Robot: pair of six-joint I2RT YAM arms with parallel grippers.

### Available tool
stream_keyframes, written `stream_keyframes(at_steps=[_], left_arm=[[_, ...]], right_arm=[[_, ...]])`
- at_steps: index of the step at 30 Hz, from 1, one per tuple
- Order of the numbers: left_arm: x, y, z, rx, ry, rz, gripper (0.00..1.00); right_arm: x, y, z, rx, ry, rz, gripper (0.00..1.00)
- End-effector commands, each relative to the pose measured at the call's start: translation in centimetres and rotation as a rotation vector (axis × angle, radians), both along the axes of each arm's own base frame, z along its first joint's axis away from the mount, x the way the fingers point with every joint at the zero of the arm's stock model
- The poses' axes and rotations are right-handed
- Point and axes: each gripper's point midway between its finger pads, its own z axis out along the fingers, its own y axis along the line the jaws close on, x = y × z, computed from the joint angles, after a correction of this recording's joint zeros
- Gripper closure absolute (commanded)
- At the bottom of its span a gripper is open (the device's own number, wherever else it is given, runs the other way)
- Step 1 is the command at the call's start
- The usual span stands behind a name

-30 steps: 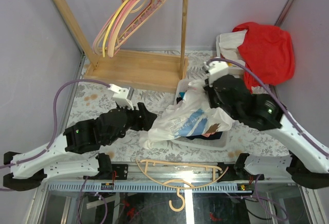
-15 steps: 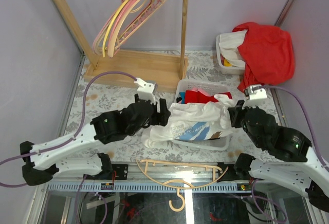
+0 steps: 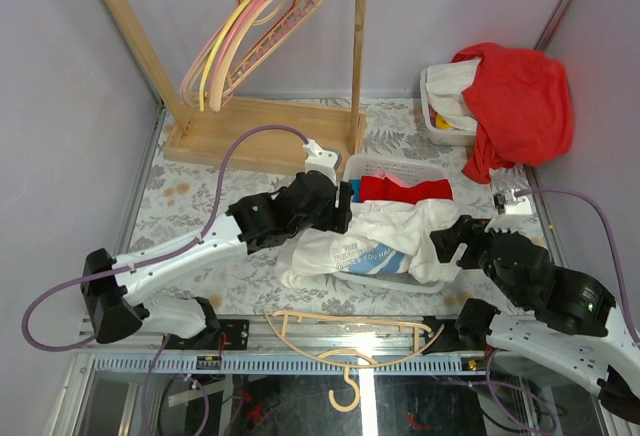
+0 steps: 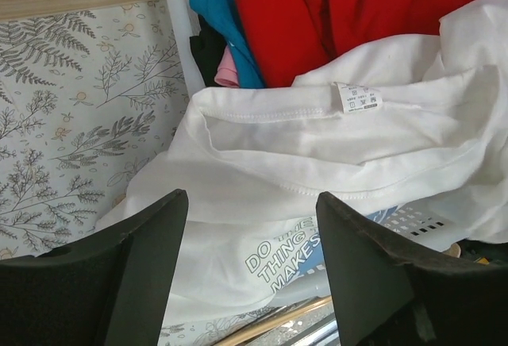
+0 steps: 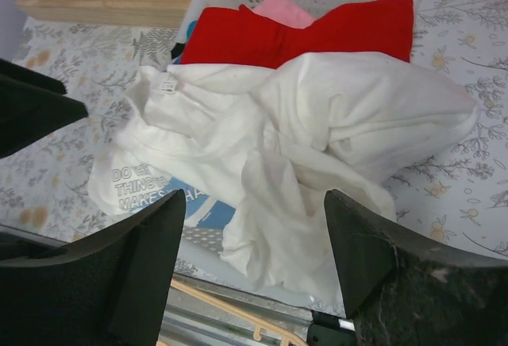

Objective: Place the t-shirt on the hanger

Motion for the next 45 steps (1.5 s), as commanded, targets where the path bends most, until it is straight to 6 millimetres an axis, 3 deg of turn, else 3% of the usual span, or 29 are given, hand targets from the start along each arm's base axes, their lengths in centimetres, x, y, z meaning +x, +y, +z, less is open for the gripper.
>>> stream_keyframes(at_steps=[1,8,13,21,26,33,38,45], left_arm=[[1.3,-1.2,1.8,-0.081,-0.044,-0.015,0.36],[4.0,-0.3,-0.5,-0.028,0.001,0.076,0.38],[4.1,-1.1,-1.8,-0.016,0.054,0.064,0.41],[3.3,-0.8,-2.7,-0.016,0.088,0.066,0.66],[2.7,-0.3,-3.8,-0.007,0.110,0.065,0.66],[2.8,-0.9,-4.7,0.007,0.134,0.052,0.58],[2.7,-0.8,-5.2,0.016,0.142,0.055,0.64],[3.3,-1.1,-4.9,0.010,0.130,0.071,0.51]], right_arm=[[0.3,2.9,3.6,0.064,-0.041,0.102,0.22],[1.4,7.2,4.8,-0.014,-0.035,0.244,0.21],[1.8,8.6,3.7,-0.052,-0.002,0.279,0.21],[1.9,9.0,2.5,-0.079,0.018,0.291,0.20],[2.0,9.2,2.0,-0.089,0.025,0.296,0.20],[2.0,10.0,1.4,-0.098,0.040,0.323,0.19],[2.0,10.3,0.9,-0.121,0.054,0.336,0.18],[2.0,11.0,0.4,-0.132,0.067,0.364,0.18]])
